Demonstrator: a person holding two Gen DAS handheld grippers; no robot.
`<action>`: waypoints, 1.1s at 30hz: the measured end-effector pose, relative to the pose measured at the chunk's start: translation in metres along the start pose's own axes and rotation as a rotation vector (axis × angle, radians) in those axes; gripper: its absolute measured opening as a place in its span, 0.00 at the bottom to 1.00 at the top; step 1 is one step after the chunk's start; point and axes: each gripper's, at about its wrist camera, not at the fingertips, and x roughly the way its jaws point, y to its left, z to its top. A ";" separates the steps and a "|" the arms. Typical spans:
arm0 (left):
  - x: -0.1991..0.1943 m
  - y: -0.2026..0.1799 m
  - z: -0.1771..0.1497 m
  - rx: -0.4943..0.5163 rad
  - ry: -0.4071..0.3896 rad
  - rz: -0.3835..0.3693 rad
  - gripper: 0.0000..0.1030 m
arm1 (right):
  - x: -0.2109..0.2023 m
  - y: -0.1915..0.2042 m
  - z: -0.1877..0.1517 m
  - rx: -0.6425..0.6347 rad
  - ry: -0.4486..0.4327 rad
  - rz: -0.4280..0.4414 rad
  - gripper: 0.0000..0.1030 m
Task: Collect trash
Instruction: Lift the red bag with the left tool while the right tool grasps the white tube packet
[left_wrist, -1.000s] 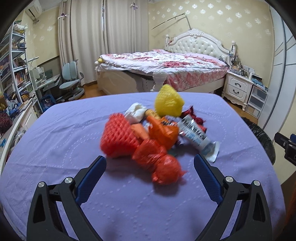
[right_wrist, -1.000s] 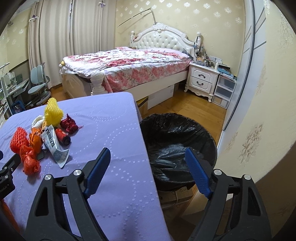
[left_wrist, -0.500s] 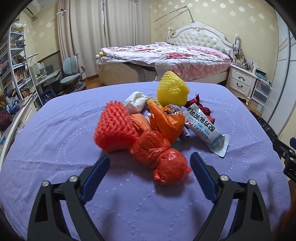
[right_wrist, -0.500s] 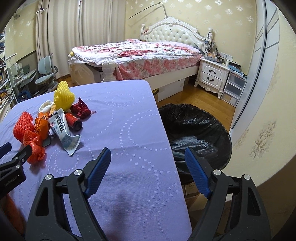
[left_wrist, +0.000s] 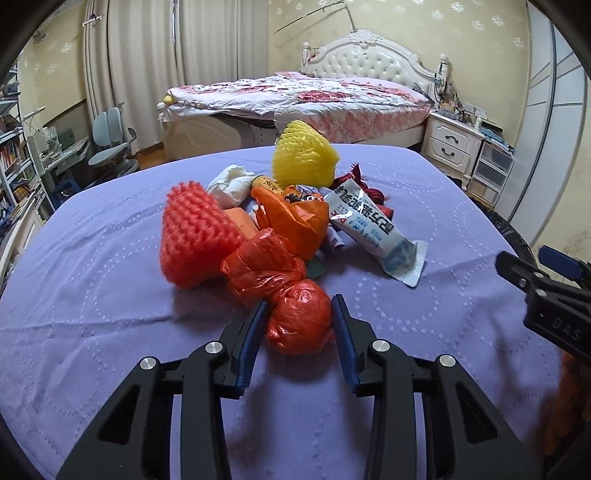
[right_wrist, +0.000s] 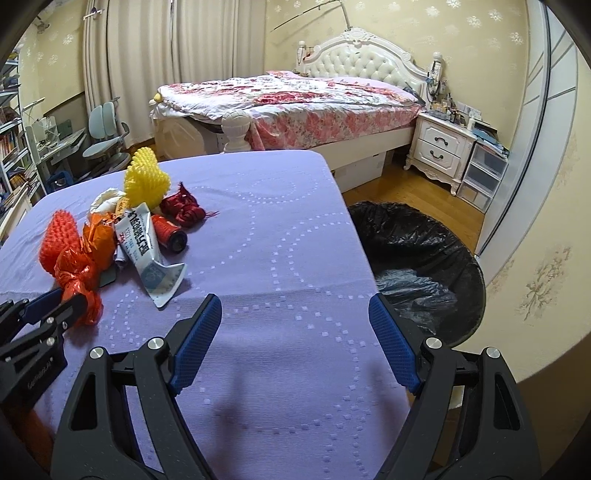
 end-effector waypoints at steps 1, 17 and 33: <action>-0.002 0.001 -0.002 0.000 -0.001 -0.002 0.37 | 0.001 0.003 0.000 -0.005 0.003 0.007 0.78; -0.022 0.051 -0.013 -0.070 -0.006 0.078 0.37 | 0.012 0.069 0.005 -0.129 0.006 0.109 0.78; -0.005 0.094 -0.001 -0.153 -0.001 0.133 0.37 | 0.043 0.104 0.027 -0.180 0.069 0.182 0.35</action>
